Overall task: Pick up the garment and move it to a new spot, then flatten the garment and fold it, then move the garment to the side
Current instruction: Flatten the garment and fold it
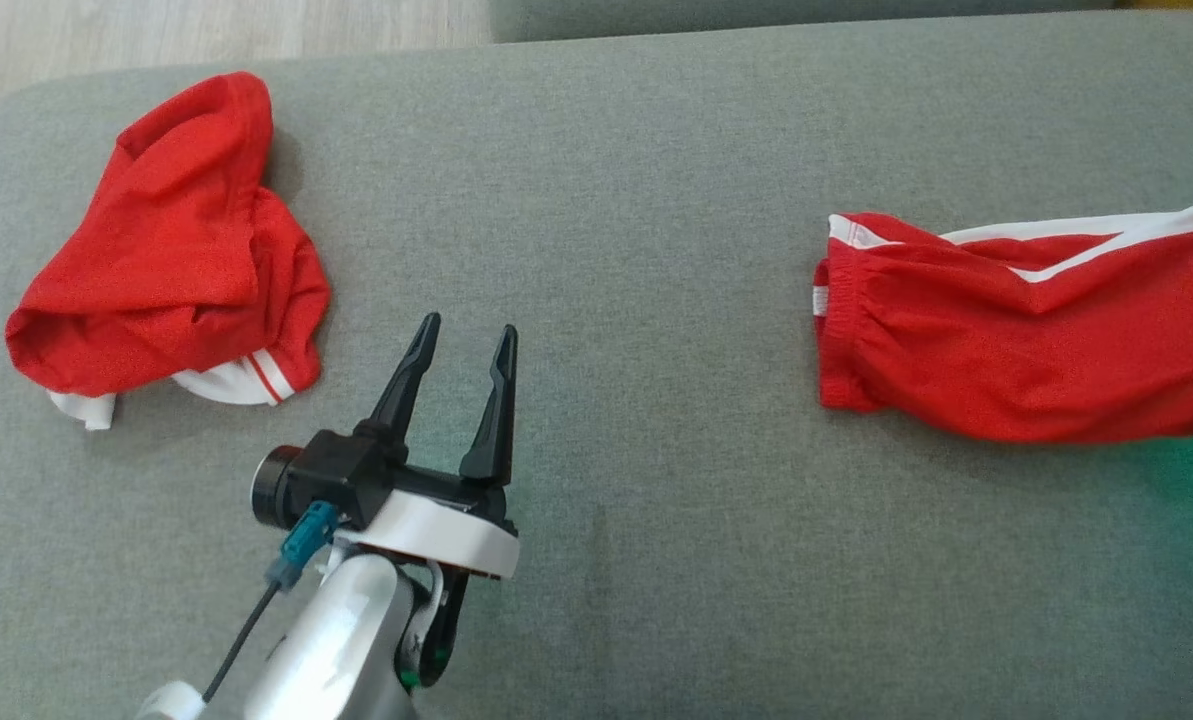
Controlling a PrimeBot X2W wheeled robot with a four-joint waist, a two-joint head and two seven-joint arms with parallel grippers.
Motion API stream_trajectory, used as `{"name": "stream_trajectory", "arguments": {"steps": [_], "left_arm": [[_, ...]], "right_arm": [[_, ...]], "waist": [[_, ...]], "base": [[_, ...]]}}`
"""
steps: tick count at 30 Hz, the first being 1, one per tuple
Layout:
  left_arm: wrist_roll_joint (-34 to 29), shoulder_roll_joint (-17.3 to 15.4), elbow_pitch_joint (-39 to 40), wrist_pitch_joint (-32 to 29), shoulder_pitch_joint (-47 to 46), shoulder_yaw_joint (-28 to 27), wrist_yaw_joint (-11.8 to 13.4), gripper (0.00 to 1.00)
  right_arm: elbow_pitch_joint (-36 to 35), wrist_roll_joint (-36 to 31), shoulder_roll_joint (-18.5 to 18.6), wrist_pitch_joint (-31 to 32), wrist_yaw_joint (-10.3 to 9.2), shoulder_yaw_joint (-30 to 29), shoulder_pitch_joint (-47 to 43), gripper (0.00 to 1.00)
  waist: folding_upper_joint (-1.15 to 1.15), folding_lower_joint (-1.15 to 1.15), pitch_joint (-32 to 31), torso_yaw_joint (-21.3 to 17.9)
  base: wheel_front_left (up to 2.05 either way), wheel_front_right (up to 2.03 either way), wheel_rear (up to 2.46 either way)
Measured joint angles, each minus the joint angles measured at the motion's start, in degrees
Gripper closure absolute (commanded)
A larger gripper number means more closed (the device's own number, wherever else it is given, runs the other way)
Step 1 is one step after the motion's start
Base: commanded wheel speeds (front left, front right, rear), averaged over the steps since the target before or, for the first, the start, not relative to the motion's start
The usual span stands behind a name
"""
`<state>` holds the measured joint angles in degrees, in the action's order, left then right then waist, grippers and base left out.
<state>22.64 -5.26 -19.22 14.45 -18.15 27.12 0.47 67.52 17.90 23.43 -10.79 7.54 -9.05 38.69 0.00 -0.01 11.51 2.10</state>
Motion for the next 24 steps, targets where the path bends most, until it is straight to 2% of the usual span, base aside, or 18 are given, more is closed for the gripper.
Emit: {"name": "stream_trajectory", "arguments": {"steps": [9,17,24], "left_arm": [[0.1,-0.3,-0.4,0.0,1.2,-0.2,0.0,0.00],[0.6,-0.5,-0.8,0.0,2.9,-0.1,0.1,0.00],[0.7,-0.8,-0.4,-0.3,3.8,0.5,0.1,0.00]], "right_arm": [[-5.0,0.3,-5.0,-2.2,0.00,1.4,-0.9,1.00],[-14.5,3.7,-11.2,-2.3,0.00,9.6,-5.1,1.00],[-21.6,7.7,-13.8,-1.7,0.00,17.2,-8.1,1.00]], "waist": [[0.00,0.01,-2.4,0.7],[0.00,0.01,-6.2,1.6],[0.00,0.01,-7.6,3.3]], "base": [[0.00,0.00,0.00],[0.00,0.00,0.00],[0.00,0.00,0.00]]}}
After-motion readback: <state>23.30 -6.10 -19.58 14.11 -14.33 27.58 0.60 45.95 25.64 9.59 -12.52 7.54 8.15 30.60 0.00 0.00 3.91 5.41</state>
